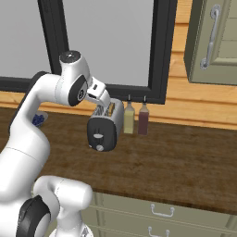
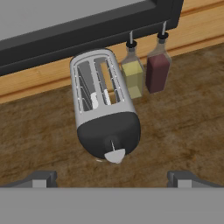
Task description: Start the toaster. Once the lever pops up, take the bread to the plate on the dining counter.
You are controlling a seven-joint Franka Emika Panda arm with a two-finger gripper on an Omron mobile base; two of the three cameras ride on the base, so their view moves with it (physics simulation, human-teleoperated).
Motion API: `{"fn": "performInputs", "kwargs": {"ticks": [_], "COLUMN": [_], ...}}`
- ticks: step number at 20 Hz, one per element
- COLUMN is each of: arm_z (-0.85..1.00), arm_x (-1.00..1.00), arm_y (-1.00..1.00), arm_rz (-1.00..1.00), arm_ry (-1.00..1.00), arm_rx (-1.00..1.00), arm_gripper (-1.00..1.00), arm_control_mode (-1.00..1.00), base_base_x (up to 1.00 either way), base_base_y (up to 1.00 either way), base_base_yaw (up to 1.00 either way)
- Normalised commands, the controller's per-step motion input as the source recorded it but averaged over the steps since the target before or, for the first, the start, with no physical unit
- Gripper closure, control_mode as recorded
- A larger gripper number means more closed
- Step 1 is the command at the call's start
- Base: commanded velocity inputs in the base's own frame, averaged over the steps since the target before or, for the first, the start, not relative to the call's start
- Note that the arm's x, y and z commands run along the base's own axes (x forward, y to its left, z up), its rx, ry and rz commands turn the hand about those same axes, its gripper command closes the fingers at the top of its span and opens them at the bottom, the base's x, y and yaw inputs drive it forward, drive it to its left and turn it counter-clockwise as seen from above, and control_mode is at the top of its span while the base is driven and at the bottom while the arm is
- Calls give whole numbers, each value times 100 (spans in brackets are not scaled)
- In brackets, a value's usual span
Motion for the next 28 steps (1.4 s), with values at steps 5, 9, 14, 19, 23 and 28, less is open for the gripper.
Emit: {"fn": "performInputs", "kwargs": {"ticks": [5, 9, 14, 19, 23, 28], "arm_z": [0, 0, 0, 0, 0, 0], "arm_x": [0, 0, 0, 0, 0, 0], "arm_y": [0, 0, 0, 0, 0, 0], "arm_rz": [0, 0, 0, 0, 0, 0], "arm_ry": [0, 0, 0, 0, 0, 0], "arm_rx": [0, 0, 0, 0, 0, 0], "arm_gripper": [-100, -100, -100, -100, -100, -100], "arm_control_mode": [-100, -100, -100, -100, -100, -100], "base_base_x": [0, 0, 0, 0, 0, 0], "base_base_y": [0, 0, 0, 0, 0, 0], "base_base_yaw": [0, 0, 0, 0, 0, 0]}}
